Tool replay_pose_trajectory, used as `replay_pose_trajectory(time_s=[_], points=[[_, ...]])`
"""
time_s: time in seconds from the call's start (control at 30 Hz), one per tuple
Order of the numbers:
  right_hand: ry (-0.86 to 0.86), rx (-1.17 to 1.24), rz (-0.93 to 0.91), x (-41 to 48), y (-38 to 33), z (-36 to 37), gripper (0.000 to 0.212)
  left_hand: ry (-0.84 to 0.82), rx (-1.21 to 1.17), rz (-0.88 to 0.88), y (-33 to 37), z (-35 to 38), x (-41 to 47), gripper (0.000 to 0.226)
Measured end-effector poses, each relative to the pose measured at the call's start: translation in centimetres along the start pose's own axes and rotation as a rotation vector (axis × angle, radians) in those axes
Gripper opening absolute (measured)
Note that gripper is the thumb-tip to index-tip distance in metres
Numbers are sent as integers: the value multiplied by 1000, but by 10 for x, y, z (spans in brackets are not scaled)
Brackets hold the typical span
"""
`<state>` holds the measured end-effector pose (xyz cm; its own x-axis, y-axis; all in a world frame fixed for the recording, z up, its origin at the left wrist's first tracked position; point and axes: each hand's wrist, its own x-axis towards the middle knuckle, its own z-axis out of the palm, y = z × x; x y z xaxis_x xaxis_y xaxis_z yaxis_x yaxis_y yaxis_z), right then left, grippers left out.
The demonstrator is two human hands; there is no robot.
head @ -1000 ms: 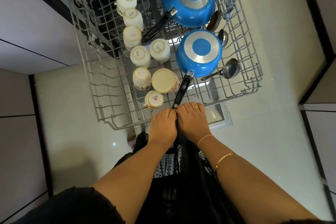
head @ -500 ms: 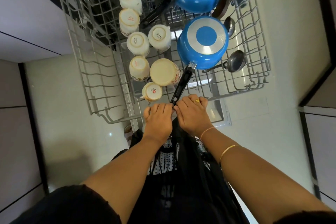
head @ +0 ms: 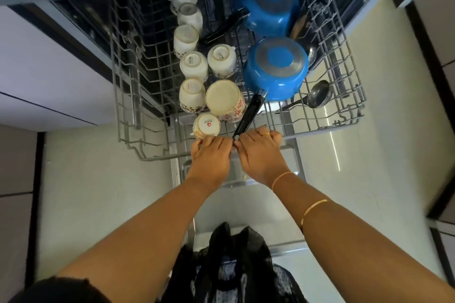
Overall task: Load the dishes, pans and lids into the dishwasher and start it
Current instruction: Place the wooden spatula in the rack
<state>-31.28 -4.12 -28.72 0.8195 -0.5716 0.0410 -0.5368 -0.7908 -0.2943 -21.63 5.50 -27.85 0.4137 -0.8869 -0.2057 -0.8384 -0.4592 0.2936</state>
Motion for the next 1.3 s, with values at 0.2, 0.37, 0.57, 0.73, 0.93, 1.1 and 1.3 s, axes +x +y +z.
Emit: replay_pose_trajectory(time_s=[0.2, 0.37, 0.57, 0.73, 0.93, 1.1, 1.3], points=[[27, -65, -123, 61, 10, -3, 41, 35, -2, -9, -21, -11, 56, 21], [-173, -31, -62, 130, 19, -6, 32, 51, 86, 5, -42, -35, 119, 22], [-202, -37, -30, 207, 25, -6, 39, 101, 108, -25, -62, -58, 183, 27], [-209, -44, -18, 248, 29, -3, 41, 129, 123, -22, -75, -69, 217, 29], [-112, -54, -40, 244, 30, 0, 36, 169, 141, 9, -78, -63, 219, 23], [-107, -63, -48, 244, 32, 1, 36, 158, 142, 18, -78, -65, 217, 23], [-13, -93, -46, 231, 26, 0, 38, 190, 150, 57, -82, -62, 207, 34]])
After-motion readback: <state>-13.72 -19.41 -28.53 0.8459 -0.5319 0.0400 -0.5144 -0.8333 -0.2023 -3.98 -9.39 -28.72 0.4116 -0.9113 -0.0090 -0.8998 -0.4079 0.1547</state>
